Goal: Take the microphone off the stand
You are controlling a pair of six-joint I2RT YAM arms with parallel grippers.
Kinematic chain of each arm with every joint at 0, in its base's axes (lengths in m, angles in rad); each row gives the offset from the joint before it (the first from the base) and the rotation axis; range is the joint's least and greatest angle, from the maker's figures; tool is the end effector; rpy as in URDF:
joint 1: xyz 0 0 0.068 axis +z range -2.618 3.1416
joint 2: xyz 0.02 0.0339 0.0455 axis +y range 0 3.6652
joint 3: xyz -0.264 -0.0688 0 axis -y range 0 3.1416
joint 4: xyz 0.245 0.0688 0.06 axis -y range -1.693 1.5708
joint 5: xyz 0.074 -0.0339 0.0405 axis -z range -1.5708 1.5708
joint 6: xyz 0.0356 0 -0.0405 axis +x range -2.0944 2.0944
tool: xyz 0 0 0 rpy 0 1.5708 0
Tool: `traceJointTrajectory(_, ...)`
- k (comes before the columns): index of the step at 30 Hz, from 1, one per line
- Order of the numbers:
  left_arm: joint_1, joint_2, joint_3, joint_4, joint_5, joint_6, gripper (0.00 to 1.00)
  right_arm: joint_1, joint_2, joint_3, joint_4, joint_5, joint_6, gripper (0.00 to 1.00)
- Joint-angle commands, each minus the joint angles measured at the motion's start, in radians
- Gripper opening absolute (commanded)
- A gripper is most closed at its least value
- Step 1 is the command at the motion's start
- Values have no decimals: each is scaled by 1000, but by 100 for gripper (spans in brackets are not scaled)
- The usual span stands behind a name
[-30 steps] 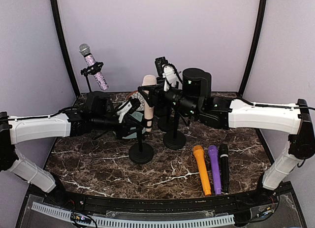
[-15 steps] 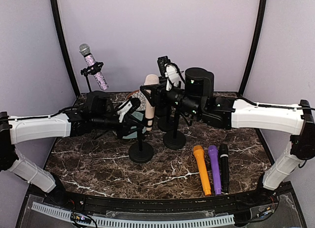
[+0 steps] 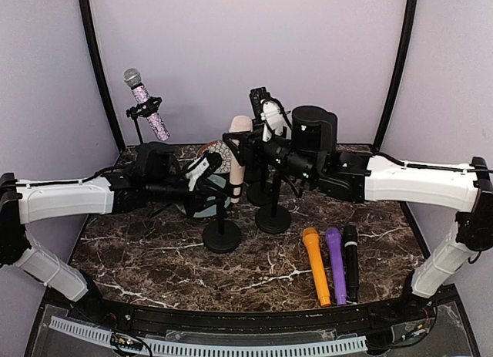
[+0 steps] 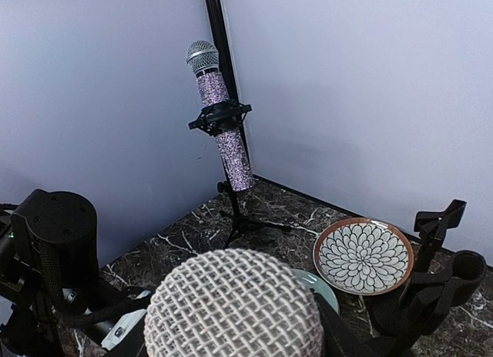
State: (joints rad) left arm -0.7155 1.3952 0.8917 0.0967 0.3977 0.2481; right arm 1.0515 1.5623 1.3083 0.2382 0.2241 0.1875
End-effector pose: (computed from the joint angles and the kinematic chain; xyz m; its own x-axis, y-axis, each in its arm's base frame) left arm 0.2291 -0.2174 0.2655 -0.0751 0.3652 -0.9279 0.9199 0.3846 0.0770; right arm 0.1948 0.3248 0.3723 -0.1449 0.1127 -0.9830 -0.7218 0.6675 0.1829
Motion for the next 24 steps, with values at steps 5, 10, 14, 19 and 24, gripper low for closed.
traceJointTrajectory(5,-7,47,-25,-162,-16,18,0,-35,-112,9,222,62,-100,0)
traceJointTrajectory(10,-7,52,-24,-163,-16,20,0,-80,-122,-7,224,-74,-75,0)
traceJointTrajectory(14,-6,55,-24,-164,-16,22,0,-108,-137,-27,238,-164,-66,0)
traceJointTrajectory(19,-7,60,-24,-163,-17,23,0,-128,-156,-41,254,-248,-74,0)
traceJointTrajectory(24,-7,65,-23,-165,-20,25,0,-138,-159,-42,258,-278,-77,0)
